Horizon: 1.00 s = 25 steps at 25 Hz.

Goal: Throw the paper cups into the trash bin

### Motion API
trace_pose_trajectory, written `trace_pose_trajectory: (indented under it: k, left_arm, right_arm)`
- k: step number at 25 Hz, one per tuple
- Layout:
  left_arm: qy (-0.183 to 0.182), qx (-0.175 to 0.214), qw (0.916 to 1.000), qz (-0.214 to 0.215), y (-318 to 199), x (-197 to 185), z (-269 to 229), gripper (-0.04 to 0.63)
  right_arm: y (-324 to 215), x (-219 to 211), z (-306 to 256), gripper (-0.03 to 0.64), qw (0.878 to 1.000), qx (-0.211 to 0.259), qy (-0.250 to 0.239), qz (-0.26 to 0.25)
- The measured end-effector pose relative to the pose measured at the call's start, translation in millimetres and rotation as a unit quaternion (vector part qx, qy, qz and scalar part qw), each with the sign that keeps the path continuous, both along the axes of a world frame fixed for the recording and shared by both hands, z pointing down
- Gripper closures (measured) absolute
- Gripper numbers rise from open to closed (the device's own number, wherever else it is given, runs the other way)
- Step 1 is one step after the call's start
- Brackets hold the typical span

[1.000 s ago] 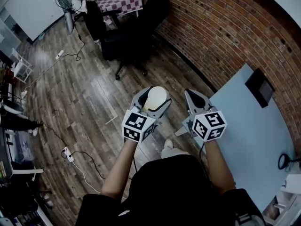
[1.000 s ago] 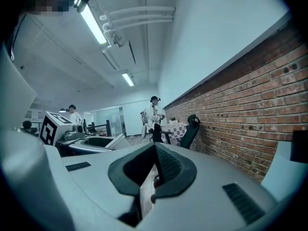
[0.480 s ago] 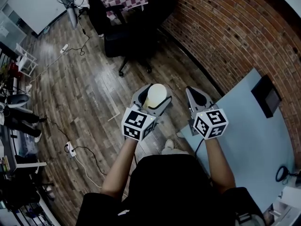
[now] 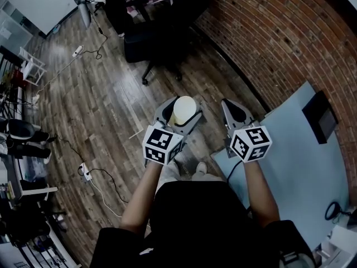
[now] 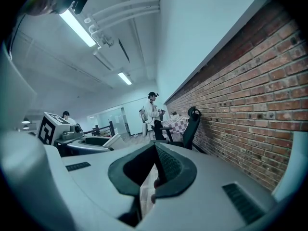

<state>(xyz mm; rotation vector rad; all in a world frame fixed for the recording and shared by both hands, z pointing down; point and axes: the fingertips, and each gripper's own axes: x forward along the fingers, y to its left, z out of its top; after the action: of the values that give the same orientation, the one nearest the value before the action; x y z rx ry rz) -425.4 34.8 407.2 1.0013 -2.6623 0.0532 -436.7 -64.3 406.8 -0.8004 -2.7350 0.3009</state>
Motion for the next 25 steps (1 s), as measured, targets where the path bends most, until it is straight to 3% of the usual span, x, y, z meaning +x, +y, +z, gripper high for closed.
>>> trace_pose_trajectory:
  k: [13,25]
  left_arm:
    - [0.011,0.007,0.9995,0.030,25.1,-44.4,18.7,0.236]
    - [0.057,0.010,0.9944,0.089,91.8,-92.4,55.9,0.235]
  right_arm:
    - [22.2,-41.1,12.2,0.614,0.999,0.013,0.008,0.036]
    - [81.8,-76.4,36.1,0.614,0.994,0.031,0.045,0.098]
